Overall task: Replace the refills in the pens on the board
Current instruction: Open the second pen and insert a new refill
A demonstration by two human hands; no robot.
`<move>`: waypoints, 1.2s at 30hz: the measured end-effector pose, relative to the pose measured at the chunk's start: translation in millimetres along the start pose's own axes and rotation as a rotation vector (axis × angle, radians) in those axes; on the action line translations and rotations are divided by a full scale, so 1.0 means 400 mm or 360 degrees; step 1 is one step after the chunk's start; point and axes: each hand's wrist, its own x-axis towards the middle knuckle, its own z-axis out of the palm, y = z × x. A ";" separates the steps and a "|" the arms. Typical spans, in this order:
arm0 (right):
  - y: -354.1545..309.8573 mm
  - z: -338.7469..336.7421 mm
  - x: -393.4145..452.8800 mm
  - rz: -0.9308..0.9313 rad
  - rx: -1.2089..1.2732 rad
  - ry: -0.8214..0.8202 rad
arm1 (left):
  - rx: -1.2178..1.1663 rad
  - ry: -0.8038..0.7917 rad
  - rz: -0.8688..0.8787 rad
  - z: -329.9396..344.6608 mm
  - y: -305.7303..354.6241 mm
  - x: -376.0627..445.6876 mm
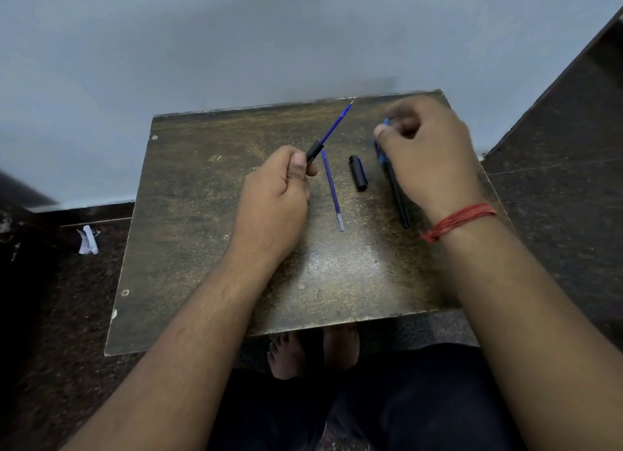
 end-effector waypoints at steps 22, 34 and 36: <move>-0.020 0.019 -0.005 0.0030 0.0097 0.0053 | -0.0004 0.0007 -0.0007 -0.002 -0.003 0.002; -0.062 0.086 -0.067 0.0306 0.1090 -0.0570 | 0.0104 -0.0022 0.0107 0.005 -0.011 0.007; -0.063 0.086 -0.068 0.0310 0.1104 -0.0556 | 0.0107 -0.0029 0.0107 0.005 -0.011 0.006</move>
